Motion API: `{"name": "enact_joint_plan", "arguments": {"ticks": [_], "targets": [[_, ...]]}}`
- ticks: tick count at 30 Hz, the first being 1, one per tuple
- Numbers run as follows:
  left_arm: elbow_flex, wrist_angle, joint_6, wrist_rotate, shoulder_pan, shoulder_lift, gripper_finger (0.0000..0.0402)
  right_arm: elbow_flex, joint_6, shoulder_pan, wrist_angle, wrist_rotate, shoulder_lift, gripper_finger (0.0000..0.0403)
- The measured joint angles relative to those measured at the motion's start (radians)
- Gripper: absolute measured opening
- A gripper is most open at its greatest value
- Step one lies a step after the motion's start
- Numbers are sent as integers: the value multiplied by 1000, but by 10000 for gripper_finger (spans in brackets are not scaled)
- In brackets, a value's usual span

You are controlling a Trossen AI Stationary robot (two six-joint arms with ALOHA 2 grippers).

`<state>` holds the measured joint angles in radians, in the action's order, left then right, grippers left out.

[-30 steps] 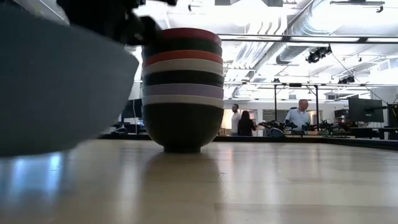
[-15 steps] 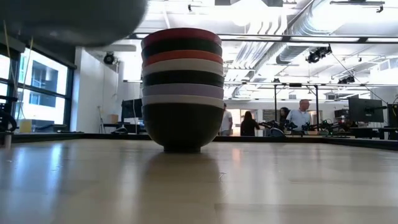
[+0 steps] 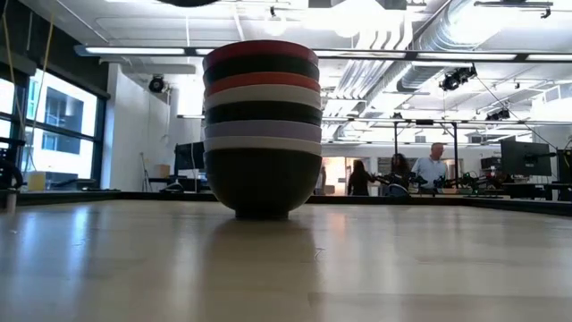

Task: Nest bowls inside each other
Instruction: Stack the blue bowl on top of the pink bowl

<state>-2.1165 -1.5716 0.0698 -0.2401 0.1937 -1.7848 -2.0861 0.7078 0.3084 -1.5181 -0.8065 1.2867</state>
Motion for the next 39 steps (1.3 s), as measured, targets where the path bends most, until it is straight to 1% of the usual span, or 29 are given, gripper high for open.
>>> {"name": "enact_joint_plan", "arguments": {"ticks": [5,10,13,16,21,26,30,36,39], "targets": [[0,1,-61,-43,-87,39,0,0,-33,0,12,3,-23,119],[1,51,-145,-42,-215,39,0,0,-37,0,11,9,-25,119],[1,126,-215,18,-300,39,0,3,-36,0,13,10,-23,119],[1,188,-271,96,-384,39,0,39,-34,0,23,10,-28,119],[0,200,-299,188,-499,9,0,145,-28,0,29,53,-51,119],[1,211,-336,258,-539,-62,0,259,-3,12,85,69,-84,119],[1,204,-361,308,-552,-131,0,316,12,45,116,69,-111,119],[1,136,-369,311,-562,-213,0,367,28,91,142,58,-153,119],[0,117,-368,298,-562,-228,0,370,39,107,146,43,-162,119]]}}
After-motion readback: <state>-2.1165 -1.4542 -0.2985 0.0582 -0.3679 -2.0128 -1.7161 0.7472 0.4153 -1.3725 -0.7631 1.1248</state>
